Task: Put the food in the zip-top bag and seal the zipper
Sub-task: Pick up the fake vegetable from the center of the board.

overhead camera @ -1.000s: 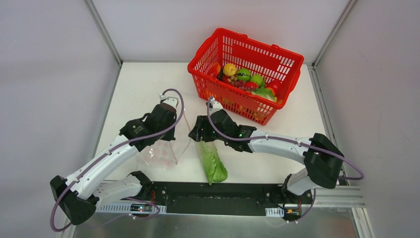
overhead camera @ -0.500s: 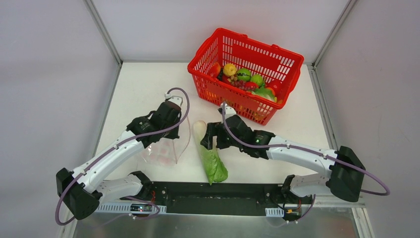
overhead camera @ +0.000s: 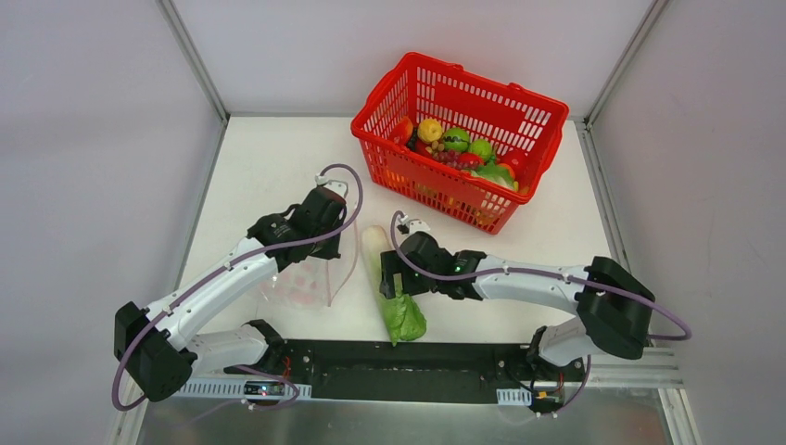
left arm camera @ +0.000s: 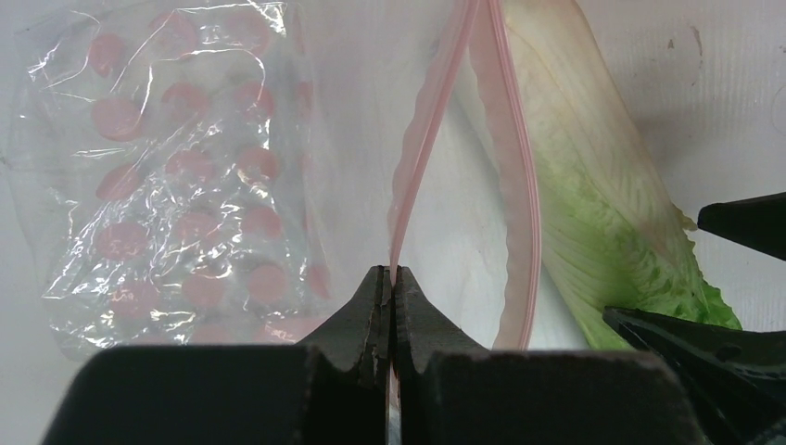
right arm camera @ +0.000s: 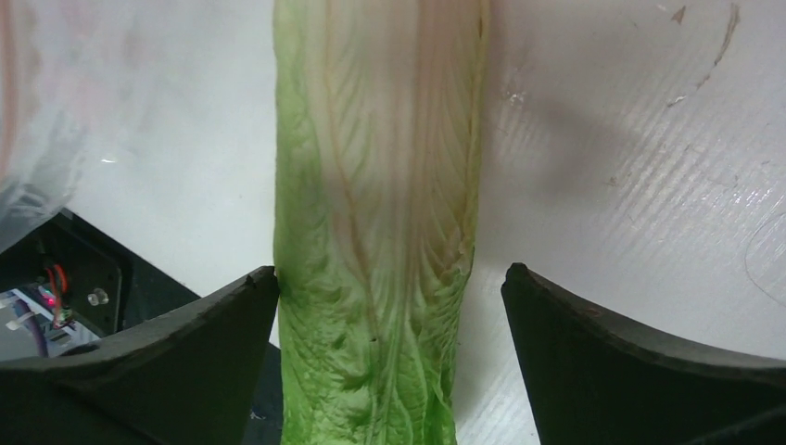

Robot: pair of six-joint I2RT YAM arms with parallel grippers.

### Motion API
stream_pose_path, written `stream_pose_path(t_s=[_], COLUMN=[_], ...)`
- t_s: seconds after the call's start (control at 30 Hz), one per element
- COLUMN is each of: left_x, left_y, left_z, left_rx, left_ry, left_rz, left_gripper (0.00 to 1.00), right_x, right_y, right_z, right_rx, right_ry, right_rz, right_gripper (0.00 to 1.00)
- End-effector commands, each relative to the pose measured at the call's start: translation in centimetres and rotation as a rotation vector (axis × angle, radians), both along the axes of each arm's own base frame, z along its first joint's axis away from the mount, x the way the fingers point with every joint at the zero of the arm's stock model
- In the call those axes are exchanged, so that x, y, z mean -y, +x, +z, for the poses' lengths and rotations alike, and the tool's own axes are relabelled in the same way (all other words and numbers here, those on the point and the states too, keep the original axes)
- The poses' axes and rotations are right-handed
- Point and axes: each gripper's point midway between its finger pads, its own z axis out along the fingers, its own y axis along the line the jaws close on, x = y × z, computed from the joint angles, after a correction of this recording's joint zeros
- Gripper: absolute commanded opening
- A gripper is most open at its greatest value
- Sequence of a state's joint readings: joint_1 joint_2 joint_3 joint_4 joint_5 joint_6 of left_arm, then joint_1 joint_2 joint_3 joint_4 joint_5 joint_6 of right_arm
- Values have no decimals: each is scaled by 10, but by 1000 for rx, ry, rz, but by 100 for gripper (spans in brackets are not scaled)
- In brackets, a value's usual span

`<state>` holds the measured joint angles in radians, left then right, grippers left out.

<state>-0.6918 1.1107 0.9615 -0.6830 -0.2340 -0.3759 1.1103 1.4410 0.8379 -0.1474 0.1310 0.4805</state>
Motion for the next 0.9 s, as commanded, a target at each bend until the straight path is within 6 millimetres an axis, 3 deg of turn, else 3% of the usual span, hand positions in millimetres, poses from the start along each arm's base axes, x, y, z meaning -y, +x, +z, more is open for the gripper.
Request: stream_pose_path(t_s=[0.0, 0.1, 0.2, 0.33, 0.6, 0.7, 0.87], left_x=[5, 5, 4, 3, -1, -2, 2], left_y=[5, 5, 5, 4, 1, 1, 1], left_z=[7, 9, 11, 9, 7, 5, 4], left_rx=[15, 23, 34, 35, 39, 37, 35], left_ry=[-27, -31, -35, -37, -33, -26, -41], left_rz=[-12, -10, -8, -6, 1, 4, -5], left_gripper=[0, 0, 0, 0, 0, 0, 0], right_x=[3, 3, -2, -9, -4, -1, 3], right_y=[-1, -3, -6, -5, -2, -1, -12], right_z=[-16, -25, -24, -13, -5, 13, 66], right_rx=[0, -7, -6, 17, 37, 67, 155], right_ry=[-51, -52, 3, 81, 119, 172, 359], right_rz=[7, 14, 27, 28, -12, -30, 41], right_gripper=[94, 89, 75, 45, 2, 0, 0])
